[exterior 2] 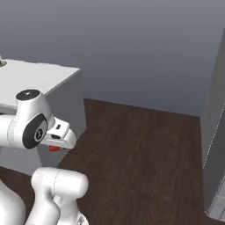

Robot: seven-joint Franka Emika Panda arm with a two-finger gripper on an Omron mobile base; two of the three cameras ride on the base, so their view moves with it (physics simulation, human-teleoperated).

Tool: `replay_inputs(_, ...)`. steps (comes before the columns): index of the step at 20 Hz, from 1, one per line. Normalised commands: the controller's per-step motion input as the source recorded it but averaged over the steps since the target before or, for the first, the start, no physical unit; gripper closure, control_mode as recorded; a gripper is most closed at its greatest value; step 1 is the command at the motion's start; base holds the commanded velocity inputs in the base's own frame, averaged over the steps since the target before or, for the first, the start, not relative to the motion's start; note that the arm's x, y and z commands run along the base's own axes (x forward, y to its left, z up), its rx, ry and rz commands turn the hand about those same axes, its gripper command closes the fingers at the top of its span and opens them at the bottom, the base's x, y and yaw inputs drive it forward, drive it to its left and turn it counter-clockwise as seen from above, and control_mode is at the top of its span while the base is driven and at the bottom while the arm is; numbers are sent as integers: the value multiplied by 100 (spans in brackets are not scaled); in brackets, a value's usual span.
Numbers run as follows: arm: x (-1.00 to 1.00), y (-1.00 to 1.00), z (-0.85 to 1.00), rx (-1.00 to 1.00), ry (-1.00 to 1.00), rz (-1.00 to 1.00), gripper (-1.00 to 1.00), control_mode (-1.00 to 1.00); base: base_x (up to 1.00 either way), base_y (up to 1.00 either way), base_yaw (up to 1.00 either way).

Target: Take the strawberry from the fridge and place it on top of the pancake, located on the dining counter.

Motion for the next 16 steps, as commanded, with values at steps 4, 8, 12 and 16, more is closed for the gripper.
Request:
replay_inputs(4, 0, 0, 0, 0, 0, 0, 100, 100, 100, 65, -5)
replay_inputs(8, 0, 0, 0, 0, 0, 0, 100, 100, 100, 11, -14)
replay_inputs(12, 0, 0, 0, 0, 0, 0, 100, 100, 100, -13, -20)
replay_inputs(16, 0, 0, 0, 0, 0, 0, 100, 100, 100, -5, -20)
